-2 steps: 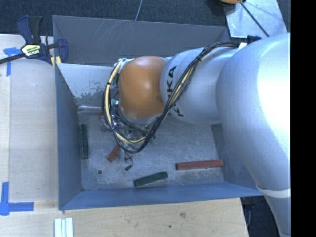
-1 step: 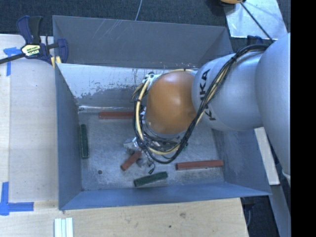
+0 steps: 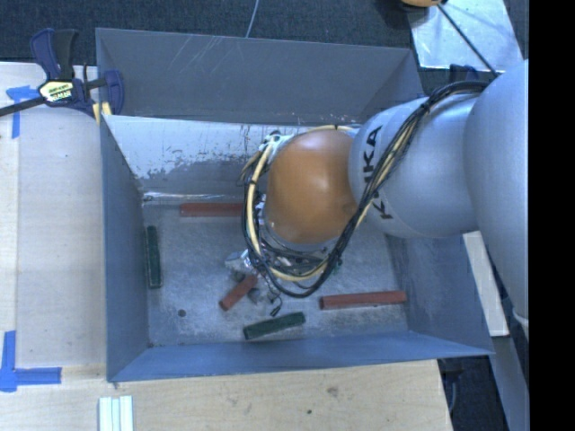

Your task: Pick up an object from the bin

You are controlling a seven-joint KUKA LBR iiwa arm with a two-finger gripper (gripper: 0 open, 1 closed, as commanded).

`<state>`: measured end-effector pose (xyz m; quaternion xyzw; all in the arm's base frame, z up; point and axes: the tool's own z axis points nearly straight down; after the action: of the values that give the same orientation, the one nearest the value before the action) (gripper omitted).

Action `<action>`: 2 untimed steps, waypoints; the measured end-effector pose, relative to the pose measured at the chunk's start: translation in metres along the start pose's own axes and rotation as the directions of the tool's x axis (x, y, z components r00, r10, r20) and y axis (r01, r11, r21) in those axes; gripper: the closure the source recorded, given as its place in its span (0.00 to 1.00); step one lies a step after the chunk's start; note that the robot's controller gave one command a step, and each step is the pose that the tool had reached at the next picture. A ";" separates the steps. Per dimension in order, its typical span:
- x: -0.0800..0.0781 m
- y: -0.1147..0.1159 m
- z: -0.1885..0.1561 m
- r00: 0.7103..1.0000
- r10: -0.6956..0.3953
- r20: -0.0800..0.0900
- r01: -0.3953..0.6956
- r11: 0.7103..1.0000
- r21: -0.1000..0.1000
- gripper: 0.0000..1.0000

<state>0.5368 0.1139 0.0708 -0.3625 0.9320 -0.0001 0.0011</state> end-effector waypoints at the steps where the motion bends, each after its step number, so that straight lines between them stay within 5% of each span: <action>1: 0.008 -0.007 -0.117 1.000 0.002 0.001 -0.002 1.000 -0.001 1.00; 2: 0.009 -0.007 -0.117 1.000 0.002 0.000 -0.002 1.000 -0.001 1.00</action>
Offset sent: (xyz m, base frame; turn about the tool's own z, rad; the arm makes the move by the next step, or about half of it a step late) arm 0.0000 0.0000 0.0000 0.0000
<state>0.5352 0.1027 0.1881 -0.3615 0.9324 0.0004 0.0011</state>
